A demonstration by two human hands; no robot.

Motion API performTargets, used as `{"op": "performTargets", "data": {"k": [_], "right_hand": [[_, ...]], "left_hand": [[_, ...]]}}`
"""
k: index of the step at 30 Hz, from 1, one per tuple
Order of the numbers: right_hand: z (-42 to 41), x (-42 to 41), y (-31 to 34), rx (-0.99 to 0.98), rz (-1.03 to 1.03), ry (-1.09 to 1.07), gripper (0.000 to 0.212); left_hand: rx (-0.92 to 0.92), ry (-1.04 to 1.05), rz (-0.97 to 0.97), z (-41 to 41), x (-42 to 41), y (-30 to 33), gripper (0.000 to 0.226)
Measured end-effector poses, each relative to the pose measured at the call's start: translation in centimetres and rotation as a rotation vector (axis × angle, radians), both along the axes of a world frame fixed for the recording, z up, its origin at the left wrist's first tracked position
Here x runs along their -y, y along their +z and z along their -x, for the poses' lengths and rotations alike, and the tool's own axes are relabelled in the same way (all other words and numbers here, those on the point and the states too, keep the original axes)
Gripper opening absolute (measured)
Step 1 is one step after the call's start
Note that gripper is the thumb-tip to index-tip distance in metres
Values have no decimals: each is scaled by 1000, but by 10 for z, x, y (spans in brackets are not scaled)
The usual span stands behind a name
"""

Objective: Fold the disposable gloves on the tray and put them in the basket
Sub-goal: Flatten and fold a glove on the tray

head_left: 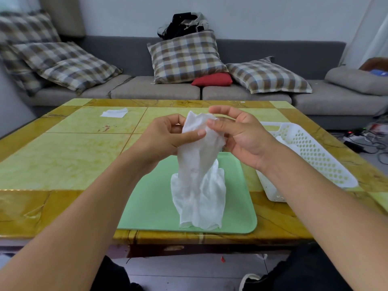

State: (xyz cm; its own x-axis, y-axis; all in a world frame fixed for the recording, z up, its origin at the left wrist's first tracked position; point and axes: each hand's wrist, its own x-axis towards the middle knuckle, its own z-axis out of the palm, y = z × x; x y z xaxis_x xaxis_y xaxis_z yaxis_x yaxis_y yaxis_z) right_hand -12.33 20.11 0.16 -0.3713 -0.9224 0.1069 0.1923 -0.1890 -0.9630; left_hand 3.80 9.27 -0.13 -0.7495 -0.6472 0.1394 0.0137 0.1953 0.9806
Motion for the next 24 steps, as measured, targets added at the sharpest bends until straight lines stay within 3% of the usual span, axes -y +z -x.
{"op": "performTargets", "data": {"k": [2,8,13,18,24], "right_hand": [[0,-4,5,-17,21,-18,39],[3,-12,7,-103,-2,-68,24],[0,-15,7,-96,-24,4,35],[2,-17,8,-82,-15,13,24],[17,-3,-13,-76,-203,13,25]], "left_hand": [[14,-2,15,-1,0,1,64],[29,-46,85,-3,-1,2,33],[9,-134,72,-5,-4,4,36],[-83,-109,63,-6,-6,7,35],[165,19,161,7,4,-15,25]]}}
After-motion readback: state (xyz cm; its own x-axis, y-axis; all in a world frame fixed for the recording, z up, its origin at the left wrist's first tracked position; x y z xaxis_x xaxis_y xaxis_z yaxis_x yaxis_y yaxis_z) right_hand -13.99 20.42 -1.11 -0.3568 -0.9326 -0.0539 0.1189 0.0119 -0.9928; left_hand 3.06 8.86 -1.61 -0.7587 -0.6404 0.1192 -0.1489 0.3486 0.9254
